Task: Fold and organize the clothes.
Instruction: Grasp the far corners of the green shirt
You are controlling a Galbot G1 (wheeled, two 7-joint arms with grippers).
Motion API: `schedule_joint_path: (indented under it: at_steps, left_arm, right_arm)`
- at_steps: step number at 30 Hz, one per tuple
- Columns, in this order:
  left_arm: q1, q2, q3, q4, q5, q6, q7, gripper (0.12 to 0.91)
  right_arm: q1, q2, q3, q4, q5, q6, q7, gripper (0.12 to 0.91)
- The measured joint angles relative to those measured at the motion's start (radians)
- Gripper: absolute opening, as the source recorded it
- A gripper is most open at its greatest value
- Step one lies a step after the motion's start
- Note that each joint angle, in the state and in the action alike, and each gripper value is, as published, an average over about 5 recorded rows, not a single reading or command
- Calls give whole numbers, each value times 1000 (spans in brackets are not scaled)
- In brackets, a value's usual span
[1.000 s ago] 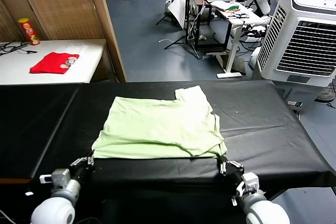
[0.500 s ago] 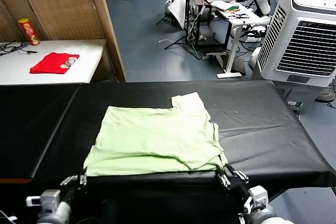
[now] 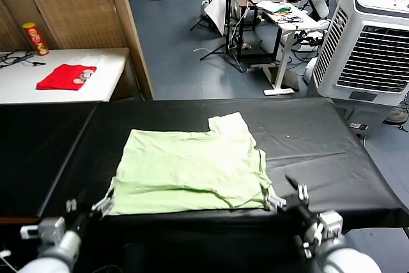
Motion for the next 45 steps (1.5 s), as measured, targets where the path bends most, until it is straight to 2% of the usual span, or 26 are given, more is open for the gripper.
schedule_joint_path:
  at_steps: [9, 15, 19, 24, 29, 38, 42, 45]
  left_arm:
    - [-366, 58, 166, 269, -128, 38, -46, 798]
    - [-561, 55, 287, 442, -194, 63, -52, 798]
    - [-655, 45, 340, 532, -215, 84, -60, 798]
    - [-719, 39, 375, 613, -217, 95, -59, 798]
    - [-757, 39, 395, 675, -213, 83, -38, 798]
    - [-820, 26, 427, 801, -197, 53, 4, 798]
    - [-838, 22, 432, 845, -190, 47, 18, 783]
    - [-847, 22, 435, 868, -185, 45, 26, 678]
  right_arm:
    - [419, 54, -196, -371, 33, -22, 46, 798]
    - [625, 120, -299, -613, 52, -79, 52, 798]
    - [721, 167, -338, -747, 49, -94, 47, 798]
    - [803, 222, -360, -891, 40, -86, 8, 798]
    - [853, 260, -364, -1009, 33, -82, -27, 798]
    - [873, 292, -362, -1107, 37, -89, -35, 795]
    - [877, 301, -358, -1125, 37, -88, -36, 705]
    - [880, 308, -353, -1136, 36, -87, -36, 589]
